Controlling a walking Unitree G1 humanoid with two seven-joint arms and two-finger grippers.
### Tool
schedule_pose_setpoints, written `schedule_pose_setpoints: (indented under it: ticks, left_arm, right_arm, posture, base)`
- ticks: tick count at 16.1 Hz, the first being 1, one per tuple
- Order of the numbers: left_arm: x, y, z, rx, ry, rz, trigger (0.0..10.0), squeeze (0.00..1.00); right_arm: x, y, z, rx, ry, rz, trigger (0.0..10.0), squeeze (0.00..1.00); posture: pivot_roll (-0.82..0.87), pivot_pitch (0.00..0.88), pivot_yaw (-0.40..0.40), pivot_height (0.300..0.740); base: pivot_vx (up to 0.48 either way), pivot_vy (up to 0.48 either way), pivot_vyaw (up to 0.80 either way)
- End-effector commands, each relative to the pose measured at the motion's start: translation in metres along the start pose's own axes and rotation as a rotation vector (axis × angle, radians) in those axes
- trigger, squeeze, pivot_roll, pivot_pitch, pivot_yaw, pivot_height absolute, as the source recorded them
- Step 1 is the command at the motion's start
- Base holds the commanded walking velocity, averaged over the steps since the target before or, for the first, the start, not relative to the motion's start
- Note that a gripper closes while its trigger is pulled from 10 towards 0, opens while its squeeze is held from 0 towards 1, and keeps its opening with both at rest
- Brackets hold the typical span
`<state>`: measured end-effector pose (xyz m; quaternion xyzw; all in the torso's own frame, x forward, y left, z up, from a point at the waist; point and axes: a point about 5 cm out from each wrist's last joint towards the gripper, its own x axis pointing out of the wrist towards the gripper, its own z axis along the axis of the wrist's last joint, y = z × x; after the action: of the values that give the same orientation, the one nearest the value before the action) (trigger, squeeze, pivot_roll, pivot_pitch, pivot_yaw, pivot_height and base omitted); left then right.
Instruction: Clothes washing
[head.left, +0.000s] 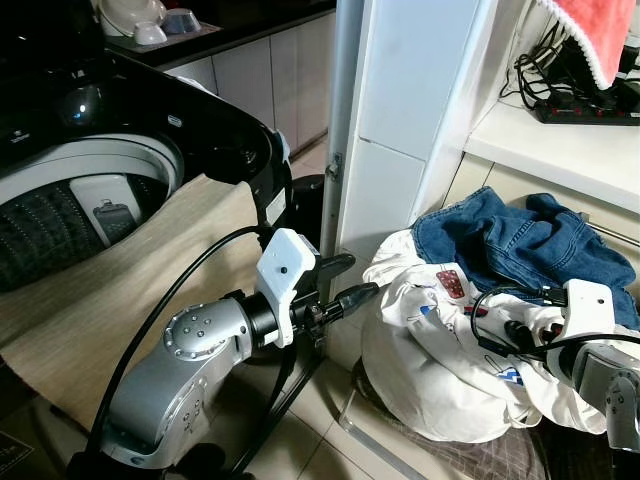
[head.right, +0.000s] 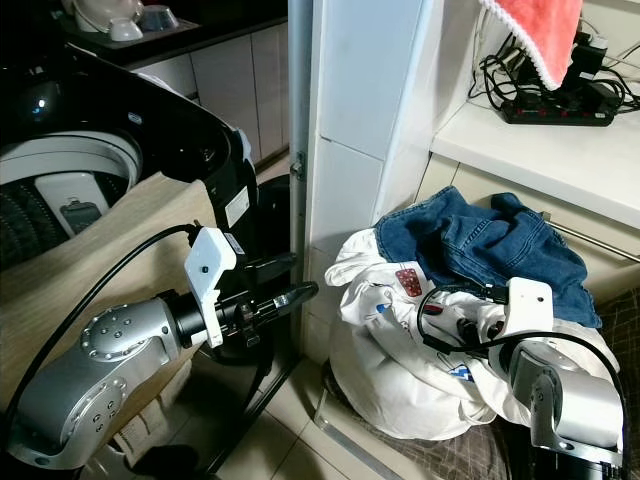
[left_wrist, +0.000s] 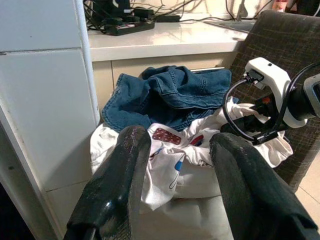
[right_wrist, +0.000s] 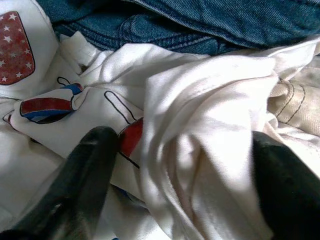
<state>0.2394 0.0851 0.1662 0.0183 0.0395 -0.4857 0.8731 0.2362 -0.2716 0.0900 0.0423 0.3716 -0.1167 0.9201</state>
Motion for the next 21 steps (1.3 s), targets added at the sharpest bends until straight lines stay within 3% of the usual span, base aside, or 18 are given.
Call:
schedule_pose_setpoints:
  ticks: [1,15,21]
  left_arm:
    - [-0.001,-0.002,0.003,-0.005,-0.008,-0.022,10.0,0.00]
    - [-0.001,-0.005,0.001,-0.019,0.000,-0.051,10.0,0.00]
    - [0.001,-0.003,0.003,-0.023,-0.011,-0.039,10.0,0.00]
  right_arm:
    - [-0.001,0.000,0.003,0.022,-0.010,0.017,0.0,0.00]
    - [0.003,-0.001,0.002,0.036,-0.030,0.020,0.0,0.00]
    - [-0.019,0.016,0.052,0.150,-0.268,0.179,0.0,0.00]
  posture:
    - [-0.09,0.000,-0.020,0.740]
    - [-0.09,0.000,-0.018,0.740]
    - [-0.10,0.000,-0.016,0.740]
  base:
    - [0.000,0.000,0.00]
    - [0.000,0.000,0.00]
    - [0.000,0.000,0.00]
